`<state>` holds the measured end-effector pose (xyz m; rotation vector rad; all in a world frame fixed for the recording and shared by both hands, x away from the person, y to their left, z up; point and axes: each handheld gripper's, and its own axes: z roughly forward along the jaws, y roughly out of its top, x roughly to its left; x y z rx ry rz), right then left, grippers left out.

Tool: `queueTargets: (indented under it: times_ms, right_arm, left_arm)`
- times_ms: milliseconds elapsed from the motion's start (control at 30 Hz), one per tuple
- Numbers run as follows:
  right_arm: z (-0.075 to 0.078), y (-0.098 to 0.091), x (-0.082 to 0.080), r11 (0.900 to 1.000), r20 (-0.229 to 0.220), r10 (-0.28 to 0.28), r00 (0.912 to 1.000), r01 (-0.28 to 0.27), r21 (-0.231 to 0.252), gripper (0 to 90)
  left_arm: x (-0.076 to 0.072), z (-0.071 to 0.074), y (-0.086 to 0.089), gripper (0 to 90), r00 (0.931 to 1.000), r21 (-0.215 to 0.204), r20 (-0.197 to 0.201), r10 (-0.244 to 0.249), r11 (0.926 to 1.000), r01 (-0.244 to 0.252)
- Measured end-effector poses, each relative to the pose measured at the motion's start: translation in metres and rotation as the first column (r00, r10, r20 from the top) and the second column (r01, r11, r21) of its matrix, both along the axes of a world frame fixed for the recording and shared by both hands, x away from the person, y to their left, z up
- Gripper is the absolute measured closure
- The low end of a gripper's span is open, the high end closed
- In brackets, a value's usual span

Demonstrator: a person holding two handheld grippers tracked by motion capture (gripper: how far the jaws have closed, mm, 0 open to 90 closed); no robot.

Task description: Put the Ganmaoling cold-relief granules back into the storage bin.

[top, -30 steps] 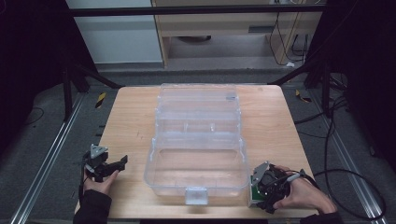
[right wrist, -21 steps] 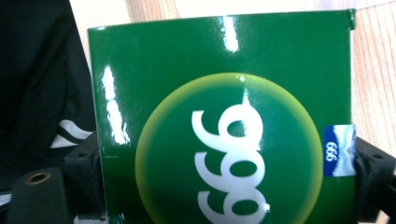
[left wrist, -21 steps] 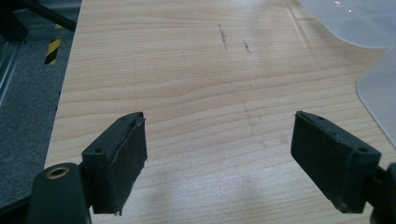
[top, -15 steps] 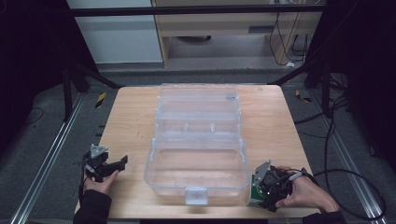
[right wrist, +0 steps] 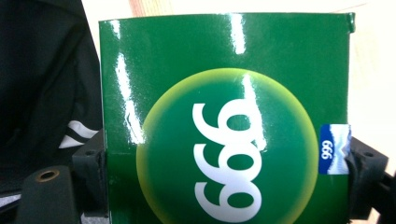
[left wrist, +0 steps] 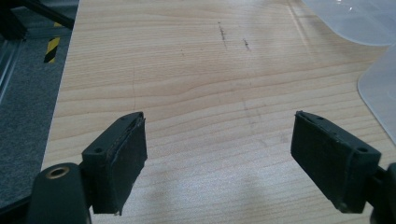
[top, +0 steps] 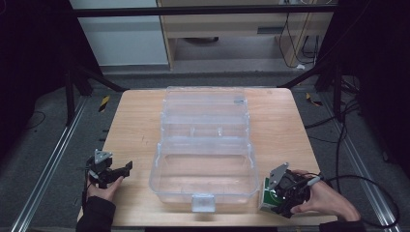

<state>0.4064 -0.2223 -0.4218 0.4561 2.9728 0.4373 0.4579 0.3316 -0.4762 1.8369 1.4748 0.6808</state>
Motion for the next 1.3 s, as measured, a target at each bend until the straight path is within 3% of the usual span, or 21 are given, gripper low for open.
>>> queueTargets:
  times_ms: [800, 1000, 1300]
  right_arm:
    - [0.07, -0.009, -0.002, 0.9967, 0.108, -0.026, 0.9939, 0.017, 0.08, 15.9]
    - [0.09, -0.005, 0.0, 0.9962, 0.137, -0.019, 0.9904, 0.007, 0.087, 15.9]
    - [0.107, 0.013, 0.006, 0.9954, 0.16, 0.006, 0.9871, -0.021, 0.093, 15.9]
  left_arm:
    - [0.0, 0.0, 0.0, 17.9, 1.0, 0.0, -0.006, 0.0, 1.0, 0.0]
    - [0.0, 0.0, 0.001, 17.9, 1.0, 0.0, -0.007, 0.0, 1.0, 0.0]
    - [0.0, 0.0, 0.001, 17.9, 1.0, -0.002, -0.004, 0.001, 1.0, -0.001]
